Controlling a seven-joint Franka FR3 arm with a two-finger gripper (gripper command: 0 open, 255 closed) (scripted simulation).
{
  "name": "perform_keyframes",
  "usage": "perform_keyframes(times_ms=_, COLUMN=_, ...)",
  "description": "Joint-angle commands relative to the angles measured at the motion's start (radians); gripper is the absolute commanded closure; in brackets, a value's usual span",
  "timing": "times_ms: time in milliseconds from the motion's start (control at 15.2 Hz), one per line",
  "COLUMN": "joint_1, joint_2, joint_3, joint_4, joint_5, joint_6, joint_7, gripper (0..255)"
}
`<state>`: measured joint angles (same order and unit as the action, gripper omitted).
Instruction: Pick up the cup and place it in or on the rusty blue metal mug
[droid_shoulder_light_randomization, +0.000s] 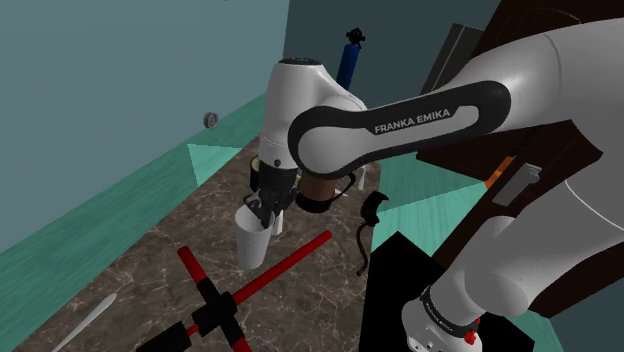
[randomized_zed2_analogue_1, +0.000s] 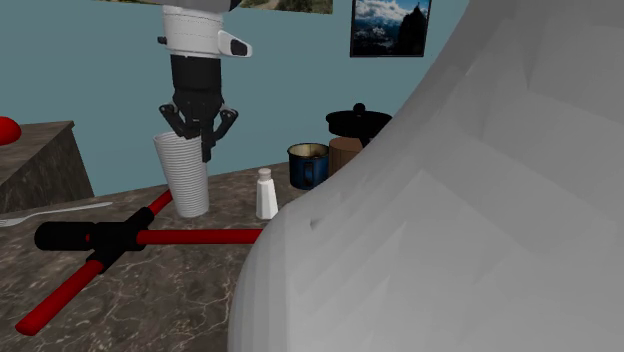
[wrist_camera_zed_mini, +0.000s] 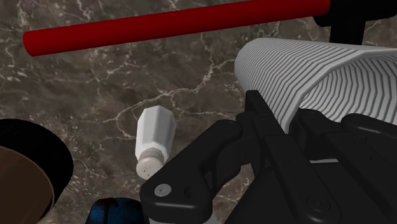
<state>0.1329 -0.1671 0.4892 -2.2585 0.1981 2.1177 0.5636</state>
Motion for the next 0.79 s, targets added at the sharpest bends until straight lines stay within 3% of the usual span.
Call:
perform_keyframes(times_ms=0, joint_1=0.000, joint_2=-0.012, joint_3=-0.002, joint_4=0.020, joint_5=0.002, joint_6=-0.031, joint_7=0.001, gripper=255)
perform_keyframes(times_ms=726, joint_1=-0.003, joint_2=-0.056, joint_3=-0.019, joint_4=0.129, joint_5=0.007, joint_6=-0.182, joint_7=0.003, gripper=255)
